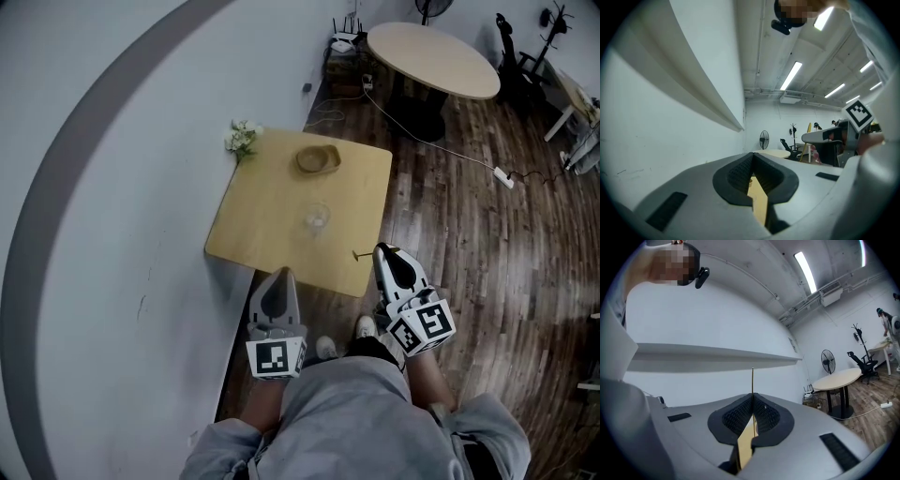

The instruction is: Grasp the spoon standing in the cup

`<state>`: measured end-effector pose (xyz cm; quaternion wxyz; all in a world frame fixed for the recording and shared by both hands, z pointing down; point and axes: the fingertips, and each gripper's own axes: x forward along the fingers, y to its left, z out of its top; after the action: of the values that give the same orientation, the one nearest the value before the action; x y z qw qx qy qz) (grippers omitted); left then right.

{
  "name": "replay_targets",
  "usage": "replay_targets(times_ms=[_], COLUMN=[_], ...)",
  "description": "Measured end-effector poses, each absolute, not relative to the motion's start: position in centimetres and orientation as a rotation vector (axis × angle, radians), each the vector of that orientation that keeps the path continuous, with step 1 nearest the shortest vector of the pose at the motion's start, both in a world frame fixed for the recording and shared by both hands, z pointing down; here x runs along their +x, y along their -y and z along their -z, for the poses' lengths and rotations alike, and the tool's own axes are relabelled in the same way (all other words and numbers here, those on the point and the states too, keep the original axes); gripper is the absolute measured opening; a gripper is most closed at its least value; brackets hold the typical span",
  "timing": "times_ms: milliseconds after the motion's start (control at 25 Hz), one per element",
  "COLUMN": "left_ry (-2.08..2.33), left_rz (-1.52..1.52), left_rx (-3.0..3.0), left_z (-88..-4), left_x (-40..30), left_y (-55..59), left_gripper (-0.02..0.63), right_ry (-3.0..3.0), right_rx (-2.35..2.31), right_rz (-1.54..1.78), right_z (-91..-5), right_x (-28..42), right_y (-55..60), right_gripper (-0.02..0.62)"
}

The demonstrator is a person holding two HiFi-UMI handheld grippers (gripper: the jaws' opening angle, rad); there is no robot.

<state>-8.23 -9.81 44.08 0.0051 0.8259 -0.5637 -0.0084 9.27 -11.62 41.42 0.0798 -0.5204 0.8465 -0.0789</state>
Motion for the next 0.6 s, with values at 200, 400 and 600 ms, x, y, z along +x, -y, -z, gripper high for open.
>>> replay_targets(times_ms=[200, 400, 600], left_ry=[1.799, 1.807, 1.805], left_rz=[0.045, 0.059, 0.067], left_rx=[2.573, 2.605, 2.603], left_z=[-42.9, -41.4, -40.9], left_x=[-7.4, -5.4, -3.8], left_y=[9.9, 10.1, 9.9], left_gripper=[0.002, 0.002, 0.002], right_ry=[-2.546, -2.589, -2.588], right_rx=[-1.535, -1.503, -1.486], right_rz=[0.222, 0.177, 0.197], right_z=[-40.2, -39.2, -39.1], right_x=[10.3, 10.8, 11.6], right_y=[11.6, 11.6, 11.4], right_gripper=[0.002, 0.002, 0.002])
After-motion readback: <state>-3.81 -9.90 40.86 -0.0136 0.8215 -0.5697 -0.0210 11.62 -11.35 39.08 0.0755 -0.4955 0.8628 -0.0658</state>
